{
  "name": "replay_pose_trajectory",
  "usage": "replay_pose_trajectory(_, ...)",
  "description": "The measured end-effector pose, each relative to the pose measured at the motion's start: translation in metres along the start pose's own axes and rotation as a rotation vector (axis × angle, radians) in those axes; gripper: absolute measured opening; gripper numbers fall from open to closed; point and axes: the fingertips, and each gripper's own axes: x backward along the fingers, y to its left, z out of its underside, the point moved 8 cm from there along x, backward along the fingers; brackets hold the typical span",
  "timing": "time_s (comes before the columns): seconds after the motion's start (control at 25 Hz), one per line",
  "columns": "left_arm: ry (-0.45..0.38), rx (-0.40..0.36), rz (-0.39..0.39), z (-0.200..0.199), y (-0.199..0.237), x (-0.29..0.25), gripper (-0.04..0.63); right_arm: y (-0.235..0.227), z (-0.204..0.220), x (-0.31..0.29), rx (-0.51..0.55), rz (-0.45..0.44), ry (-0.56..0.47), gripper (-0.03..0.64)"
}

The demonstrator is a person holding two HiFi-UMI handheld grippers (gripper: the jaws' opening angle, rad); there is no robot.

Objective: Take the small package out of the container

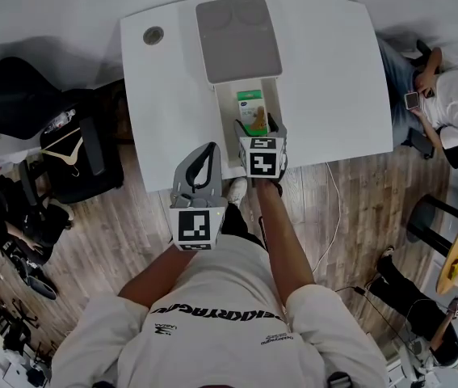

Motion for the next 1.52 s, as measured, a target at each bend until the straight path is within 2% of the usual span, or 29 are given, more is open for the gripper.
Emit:
replay_pose_trajectory(1.12, 0.01, 0.007, -0.003, 0.001, 0.006, -0.005, 0.004, -0.009, 0.002, -0.03, -0.022, 0.065, 0.122, 0.354)
replay_pose_trajectory(1.52, 0.013, 0.009, -0.006, 0.0, 0.008, -0.008, 0.003, -0.008, 0.002, -0.034, -0.028, 0.063, 0.157, 0.354)
